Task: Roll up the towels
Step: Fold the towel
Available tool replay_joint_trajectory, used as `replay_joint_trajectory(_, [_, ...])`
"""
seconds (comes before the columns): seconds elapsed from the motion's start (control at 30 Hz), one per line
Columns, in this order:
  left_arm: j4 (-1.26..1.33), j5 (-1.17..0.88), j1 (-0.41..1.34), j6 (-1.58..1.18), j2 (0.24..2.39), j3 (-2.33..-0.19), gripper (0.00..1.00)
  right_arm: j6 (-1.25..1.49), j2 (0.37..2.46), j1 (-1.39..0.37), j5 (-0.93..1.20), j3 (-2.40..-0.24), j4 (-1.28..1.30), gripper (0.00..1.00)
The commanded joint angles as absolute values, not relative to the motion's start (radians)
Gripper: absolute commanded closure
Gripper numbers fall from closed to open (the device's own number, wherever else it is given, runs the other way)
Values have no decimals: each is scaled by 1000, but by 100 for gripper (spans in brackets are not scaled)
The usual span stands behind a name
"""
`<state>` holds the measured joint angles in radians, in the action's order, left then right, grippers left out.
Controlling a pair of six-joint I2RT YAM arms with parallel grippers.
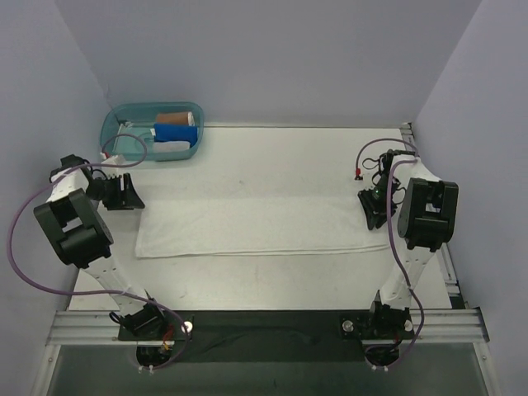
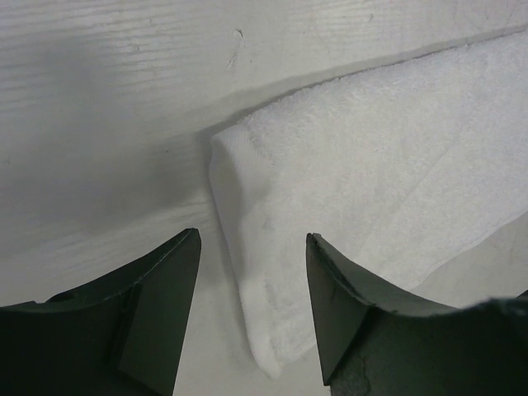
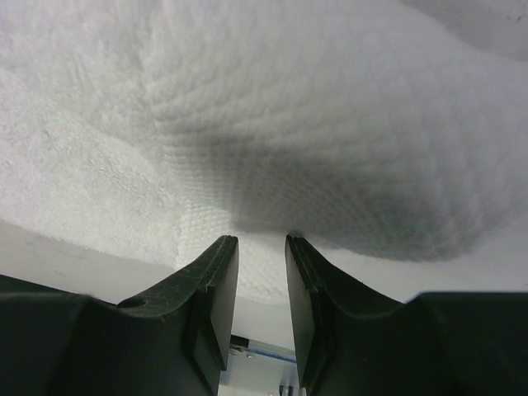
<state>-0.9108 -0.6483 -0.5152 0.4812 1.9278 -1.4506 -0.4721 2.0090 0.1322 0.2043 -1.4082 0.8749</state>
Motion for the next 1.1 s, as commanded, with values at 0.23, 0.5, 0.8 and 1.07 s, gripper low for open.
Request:
replay_joint_trajectory(0.23, [-833,-721,-485,399,2011,-1456,53,-486,2040,140,163,-1462,920,70])
replay_joint_trajectory(0.5, [-799,-742,-476,374,2042,-1470,79,-494,2052,140,144,-1479,920,72])
replay_joint_trajectory(0.8, [-693,-681,-482,298,2040,-1451,100,-499,2071,143,121,-1483,916,73])
replay_joint_trajectory(1.07, [-654,-635,-474,279,2086,-1447,100,-502,2072,143,117,-1485,914,74])
